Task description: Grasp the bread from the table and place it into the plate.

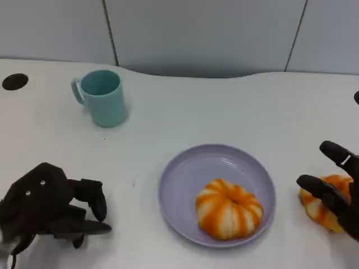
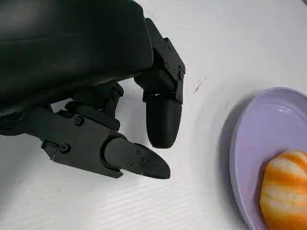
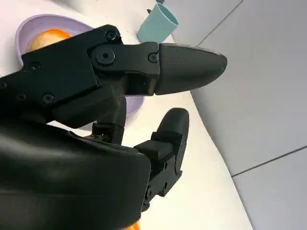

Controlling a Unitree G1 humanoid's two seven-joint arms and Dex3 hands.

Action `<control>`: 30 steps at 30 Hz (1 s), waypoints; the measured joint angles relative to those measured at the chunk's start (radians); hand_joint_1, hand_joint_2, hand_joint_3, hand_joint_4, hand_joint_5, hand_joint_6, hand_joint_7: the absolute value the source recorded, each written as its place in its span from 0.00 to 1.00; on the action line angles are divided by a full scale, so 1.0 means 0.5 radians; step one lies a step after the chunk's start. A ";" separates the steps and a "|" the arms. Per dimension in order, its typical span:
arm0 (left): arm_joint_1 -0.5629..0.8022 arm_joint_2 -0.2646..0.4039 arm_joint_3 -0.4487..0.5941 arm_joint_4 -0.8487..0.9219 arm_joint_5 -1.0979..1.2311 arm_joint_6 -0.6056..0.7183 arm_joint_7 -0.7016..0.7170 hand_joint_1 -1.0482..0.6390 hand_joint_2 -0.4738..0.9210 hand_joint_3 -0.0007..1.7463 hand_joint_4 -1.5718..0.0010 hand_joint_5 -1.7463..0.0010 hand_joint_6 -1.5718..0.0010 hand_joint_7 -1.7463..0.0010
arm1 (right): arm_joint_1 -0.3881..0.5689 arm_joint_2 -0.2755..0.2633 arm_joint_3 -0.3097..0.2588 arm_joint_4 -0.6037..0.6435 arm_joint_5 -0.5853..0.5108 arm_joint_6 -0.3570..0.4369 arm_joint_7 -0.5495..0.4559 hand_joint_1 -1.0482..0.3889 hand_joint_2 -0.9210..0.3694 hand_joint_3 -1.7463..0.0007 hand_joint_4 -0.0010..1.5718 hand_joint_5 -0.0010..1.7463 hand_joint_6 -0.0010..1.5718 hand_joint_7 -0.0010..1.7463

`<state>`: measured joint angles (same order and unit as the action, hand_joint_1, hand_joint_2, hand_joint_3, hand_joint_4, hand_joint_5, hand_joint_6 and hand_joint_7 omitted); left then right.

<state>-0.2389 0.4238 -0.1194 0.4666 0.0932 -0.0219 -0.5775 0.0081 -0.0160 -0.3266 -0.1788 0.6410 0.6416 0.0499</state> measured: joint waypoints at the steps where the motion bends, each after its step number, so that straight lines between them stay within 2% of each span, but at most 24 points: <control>1: -0.001 0.001 -0.003 0.000 0.000 -0.001 0.000 0.39 0.99 0.03 0.56 0.00 0.65 0.00 | 0.000 -0.002 -0.001 0.001 0.000 0.000 0.005 0.53 0.00 0.72 0.20 0.72 0.20 0.55; 7: -0.007 0.004 -0.011 0.007 -0.012 0.001 0.000 0.39 0.99 0.02 0.56 0.00 0.64 0.00 | 0.000 -0.013 -0.009 0.007 -0.003 -0.001 0.015 0.53 0.00 0.73 0.21 0.72 0.20 0.54; 15: -0.035 -0.005 -0.010 0.144 -0.042 -0.169 0.001 0.36 0.98 0.02 0.58 0.00 0.65 0.00 | -0.001 -0.043 -0.011 0.066 -0.048 -0.049 0.053 0.54 0.00 0.71 0.22 0.71 0.20 0.54; 18: -0.038 -0.015 -0.009 0.154 -0.042 -0.185 0.008 0.38 0.98 0.02 0.55 0.00 0.65 0.00 | 0.000 -0.051 -0.012 0.098 -0.055 -0.074 0.071 0.54 0.00 0.73 0.23 0.70 0.21 0.54; 21: -0.034 -0.027 0.005 0.108 -0.057 -0.078 0.008 0.38 0.97 0.01 0.56 0.00 0.64 0.00 | 0.000 -0.053 -0.012 0.100 -0.079 -0.108 0.075 0.54 0.00 0.73 0.24 0.69 0.22 0.54; 25: 0.079 -0.058 0.062 -0.135 -0.133 0.171 0.041 0.36 0.95 0.01 0.55 0.00 0.62 0.00 | 0.001 -0.054 -0.011 0.114 -0.090 -0.115 0.079 0.53 0.00 0.74 0.24 0.69 0.22 0.54; 30: 0.271 -0.143 0.185 -0.266 -0.281 0.162 0.110 0.32 0.96 0.02 0.55 0.00 0.63 0.00 | 0.002 -0.054 -0.008 0.113 -0.093 -0.117 0.081 0.53 0.00 0.74 0.24 0.69 0.22 0.54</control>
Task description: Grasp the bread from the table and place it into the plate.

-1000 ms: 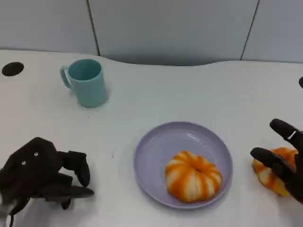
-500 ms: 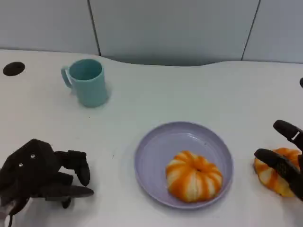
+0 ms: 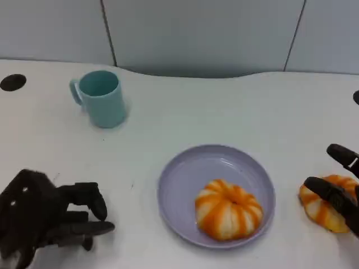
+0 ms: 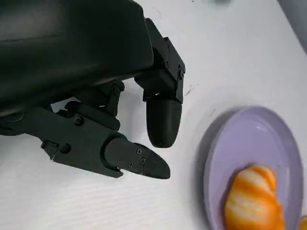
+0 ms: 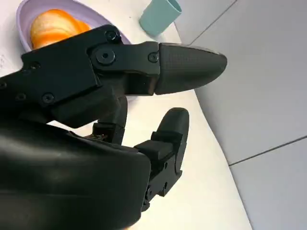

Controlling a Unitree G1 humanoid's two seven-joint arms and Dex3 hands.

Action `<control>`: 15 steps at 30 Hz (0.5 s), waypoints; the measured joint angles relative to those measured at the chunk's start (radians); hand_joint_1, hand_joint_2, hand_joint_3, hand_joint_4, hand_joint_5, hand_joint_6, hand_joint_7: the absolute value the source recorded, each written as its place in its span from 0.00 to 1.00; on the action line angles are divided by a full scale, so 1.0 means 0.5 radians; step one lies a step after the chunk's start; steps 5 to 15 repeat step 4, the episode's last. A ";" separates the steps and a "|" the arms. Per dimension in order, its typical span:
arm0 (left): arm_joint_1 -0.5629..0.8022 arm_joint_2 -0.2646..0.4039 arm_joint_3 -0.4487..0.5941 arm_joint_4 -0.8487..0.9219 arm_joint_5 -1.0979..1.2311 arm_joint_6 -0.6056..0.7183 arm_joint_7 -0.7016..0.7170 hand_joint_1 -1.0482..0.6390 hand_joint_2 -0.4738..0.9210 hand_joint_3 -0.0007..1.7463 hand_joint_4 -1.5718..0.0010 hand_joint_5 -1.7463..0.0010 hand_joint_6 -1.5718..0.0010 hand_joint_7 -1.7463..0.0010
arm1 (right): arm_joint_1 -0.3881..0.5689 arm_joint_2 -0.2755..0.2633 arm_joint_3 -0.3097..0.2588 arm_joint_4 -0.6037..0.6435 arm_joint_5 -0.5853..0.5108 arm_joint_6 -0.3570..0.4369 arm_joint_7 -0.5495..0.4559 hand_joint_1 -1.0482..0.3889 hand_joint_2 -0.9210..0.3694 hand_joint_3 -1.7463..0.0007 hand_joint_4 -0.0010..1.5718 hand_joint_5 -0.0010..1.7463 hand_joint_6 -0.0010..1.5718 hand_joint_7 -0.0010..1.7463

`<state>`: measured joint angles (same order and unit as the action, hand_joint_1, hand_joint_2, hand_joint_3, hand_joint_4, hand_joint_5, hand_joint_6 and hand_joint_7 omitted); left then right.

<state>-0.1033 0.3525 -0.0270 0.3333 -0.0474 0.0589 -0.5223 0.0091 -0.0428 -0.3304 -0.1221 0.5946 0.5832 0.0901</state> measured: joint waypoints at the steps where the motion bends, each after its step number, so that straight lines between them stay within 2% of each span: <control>1: 0.031 -0.012 0.010 -0.017 -0.008 -0.021 0.016 0.32 0.97 0.02 0.54 0.00 0.63 0.00 | 0.001 0.000 0.000 0.000 0.000 0.000 0.000 0.53 0.00 0.74 0.24 0.69 0.22 0.54; 4: 0.109 -0.062 0.060 -0.022 -0.065 -0.115 0.046 0.32 0.98 0.02 0.53 0.00 0.63 0.00 | 0.001 0.000 0.000 -0.001 0.002 -0.001 0.003 0.54 0.00 0.73 0.23 0.69 0.21 0.54; 15: 0.109 -0.062 0.060 -0.022 -0.065 -0.115 0.046 0.32 0.98 0.02 0.53 0.00 0.63 0.00 | 0.001 0.000 0.000 -0.001 0.002 -0.001 0.003 0.54 0.00 0.73 0.23 0.69 0.21 0.54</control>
